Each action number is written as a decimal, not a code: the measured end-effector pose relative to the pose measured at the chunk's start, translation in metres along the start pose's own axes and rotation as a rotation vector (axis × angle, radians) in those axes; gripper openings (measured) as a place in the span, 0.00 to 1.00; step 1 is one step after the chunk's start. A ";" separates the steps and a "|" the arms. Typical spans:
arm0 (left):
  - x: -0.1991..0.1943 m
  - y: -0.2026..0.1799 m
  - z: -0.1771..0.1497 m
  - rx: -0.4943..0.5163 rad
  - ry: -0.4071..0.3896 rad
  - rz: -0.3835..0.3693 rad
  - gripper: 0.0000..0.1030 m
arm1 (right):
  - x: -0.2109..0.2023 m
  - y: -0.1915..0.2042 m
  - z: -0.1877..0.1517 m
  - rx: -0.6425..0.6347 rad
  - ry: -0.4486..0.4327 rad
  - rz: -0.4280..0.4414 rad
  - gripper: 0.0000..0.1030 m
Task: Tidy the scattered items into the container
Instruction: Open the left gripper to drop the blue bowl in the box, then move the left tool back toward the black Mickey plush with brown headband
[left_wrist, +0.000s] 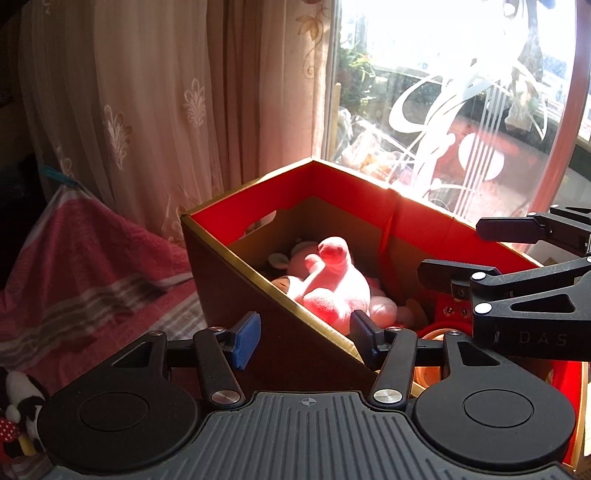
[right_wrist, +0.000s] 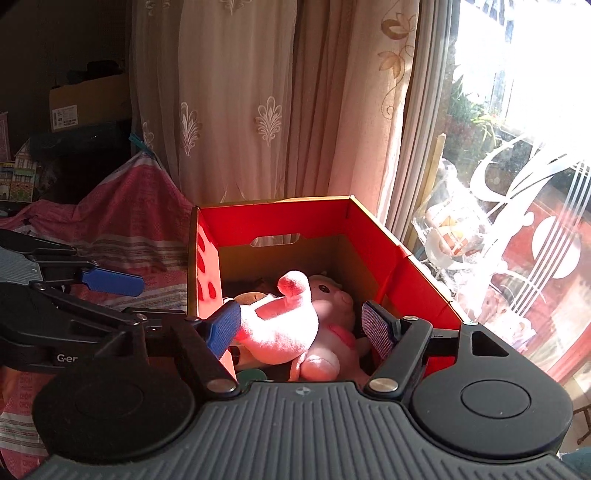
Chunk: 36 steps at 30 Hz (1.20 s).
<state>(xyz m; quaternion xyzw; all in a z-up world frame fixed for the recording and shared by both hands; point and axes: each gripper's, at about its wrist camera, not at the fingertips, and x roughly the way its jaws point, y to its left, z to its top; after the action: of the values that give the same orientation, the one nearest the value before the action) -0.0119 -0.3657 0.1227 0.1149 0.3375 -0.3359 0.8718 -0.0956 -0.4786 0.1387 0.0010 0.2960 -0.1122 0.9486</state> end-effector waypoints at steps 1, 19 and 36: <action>-0.005 0.005 -0.001 -0.006 -0.003 0.007 0.67 | -0.002 0.006 0.003 -0.011 -0.007 0.008 0.74; -0.093 0.179 -0.114 -0.194 0.131 0.343 0.74 | 0.023 0.201 -0.002 -0.214 0.064 0.357 0.79; -0.159 0.391 -0.223 -0.518 0.330 0.687 0.74 | 0.069 0.363 -0.037 -0.316 0.236 0.601 0.79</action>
<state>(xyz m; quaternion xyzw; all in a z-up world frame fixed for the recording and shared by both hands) 0.0468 0.1027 0.0521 0.0502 0.4870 0.0910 0.8672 0.0164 -0.1370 0.0455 -0.0457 0.4039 0.2196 0.8869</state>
